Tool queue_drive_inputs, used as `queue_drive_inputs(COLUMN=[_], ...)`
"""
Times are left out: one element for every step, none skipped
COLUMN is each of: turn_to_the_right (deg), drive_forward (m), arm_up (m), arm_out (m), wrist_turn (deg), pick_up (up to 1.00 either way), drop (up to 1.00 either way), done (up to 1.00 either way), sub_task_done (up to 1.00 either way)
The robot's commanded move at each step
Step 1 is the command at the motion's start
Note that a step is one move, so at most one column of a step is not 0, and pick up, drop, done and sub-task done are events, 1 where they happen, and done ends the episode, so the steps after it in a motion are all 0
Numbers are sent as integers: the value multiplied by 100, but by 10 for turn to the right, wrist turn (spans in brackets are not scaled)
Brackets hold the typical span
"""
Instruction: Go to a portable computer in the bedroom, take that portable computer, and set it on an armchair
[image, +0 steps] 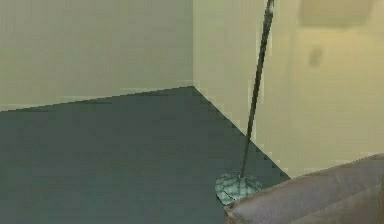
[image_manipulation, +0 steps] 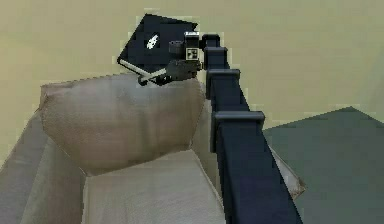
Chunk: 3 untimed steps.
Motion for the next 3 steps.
queue_drive_inputs(turn_to_the_right=[0,0,0], drive_forward=[0,0,0], arm_up=[-26,-50,0], arm_out=[0,0,0], wrist_turn=[0,0,0], pick_up=[0,0,0], drop=[0,0,100], done=[0,0,0], sub_task_done=[0,0,0])
